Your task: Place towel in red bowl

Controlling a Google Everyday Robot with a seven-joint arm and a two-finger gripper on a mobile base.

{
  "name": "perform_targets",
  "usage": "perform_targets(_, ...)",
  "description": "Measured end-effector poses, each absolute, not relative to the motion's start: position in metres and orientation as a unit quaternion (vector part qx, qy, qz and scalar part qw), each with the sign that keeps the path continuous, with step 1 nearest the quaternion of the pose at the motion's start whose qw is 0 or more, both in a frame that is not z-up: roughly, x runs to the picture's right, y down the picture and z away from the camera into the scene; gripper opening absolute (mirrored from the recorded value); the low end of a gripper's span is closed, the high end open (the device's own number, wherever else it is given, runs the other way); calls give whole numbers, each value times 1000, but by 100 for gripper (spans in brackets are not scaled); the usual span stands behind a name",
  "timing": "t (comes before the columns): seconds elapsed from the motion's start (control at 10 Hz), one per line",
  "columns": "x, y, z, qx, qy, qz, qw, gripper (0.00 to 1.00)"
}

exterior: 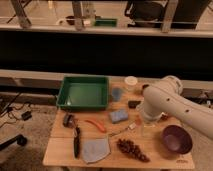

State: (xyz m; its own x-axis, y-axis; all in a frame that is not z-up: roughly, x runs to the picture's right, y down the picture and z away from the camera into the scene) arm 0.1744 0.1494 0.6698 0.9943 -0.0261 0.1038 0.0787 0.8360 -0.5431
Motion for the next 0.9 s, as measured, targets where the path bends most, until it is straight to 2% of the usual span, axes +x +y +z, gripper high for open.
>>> perform_targets(0.9, 170, 158, 670, -287, -56, -38, 955, 80)
